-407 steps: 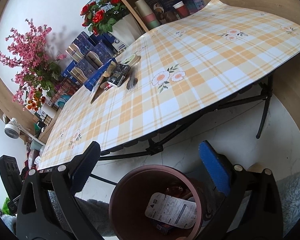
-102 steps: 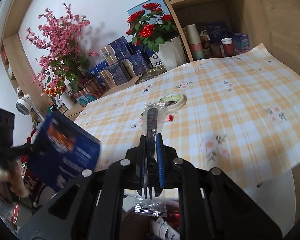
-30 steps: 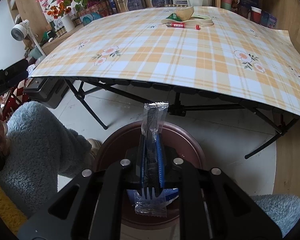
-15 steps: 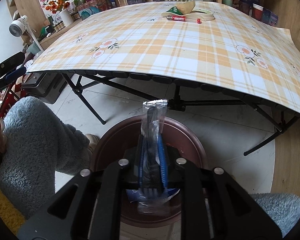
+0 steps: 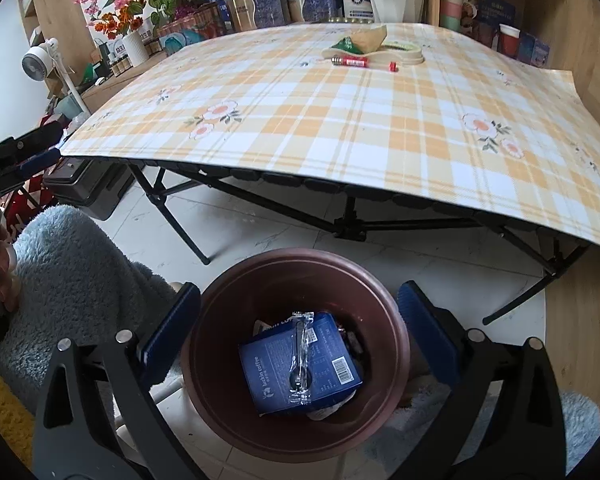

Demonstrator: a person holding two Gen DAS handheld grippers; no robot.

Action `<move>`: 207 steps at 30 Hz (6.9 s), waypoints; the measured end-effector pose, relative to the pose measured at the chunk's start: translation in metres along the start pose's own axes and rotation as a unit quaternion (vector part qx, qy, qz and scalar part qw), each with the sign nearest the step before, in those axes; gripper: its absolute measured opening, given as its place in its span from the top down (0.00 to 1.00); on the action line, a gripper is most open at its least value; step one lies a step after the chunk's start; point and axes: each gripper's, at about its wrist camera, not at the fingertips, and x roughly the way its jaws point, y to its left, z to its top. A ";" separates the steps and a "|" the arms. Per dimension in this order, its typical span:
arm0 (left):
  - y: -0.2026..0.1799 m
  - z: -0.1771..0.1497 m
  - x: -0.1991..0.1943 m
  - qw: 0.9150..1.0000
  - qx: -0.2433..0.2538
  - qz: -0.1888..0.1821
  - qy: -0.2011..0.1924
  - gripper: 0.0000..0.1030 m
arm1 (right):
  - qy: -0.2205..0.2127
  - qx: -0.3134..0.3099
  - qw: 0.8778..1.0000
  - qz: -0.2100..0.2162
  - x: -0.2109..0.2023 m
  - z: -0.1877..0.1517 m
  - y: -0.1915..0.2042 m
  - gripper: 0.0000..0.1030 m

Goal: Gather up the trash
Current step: 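Grasp the green foil snack wrapper on the table with the left gripper, then grasp the red lighter with the right gripper, then drop the red lighter into the bin with the right gripper while the left gripper drops the green wrapper, then move the left gripper to the white plastic fork beside the yogurt cup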

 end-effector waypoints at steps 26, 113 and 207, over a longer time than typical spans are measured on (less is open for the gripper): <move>-0.055 0.062 0.060 0.996 0.066 -0.047 0.035 0.06 | -0.073 0.149 0.986 -0.025 -0.015 0.079 -0.109 0.06; -0.034 0.050 0.010 0.988 0.019 -0.147 0.039 0.88 | 0.015 0.066 0.998 0.010 0.002 0.082 -0.007 0.19; -0.079 -0.038 0.084 0.974 0.062 -0.167 0.138 0.19 | -0.122 0.113 0.975 -0.145 -0.049 0.001 -0.082 0.05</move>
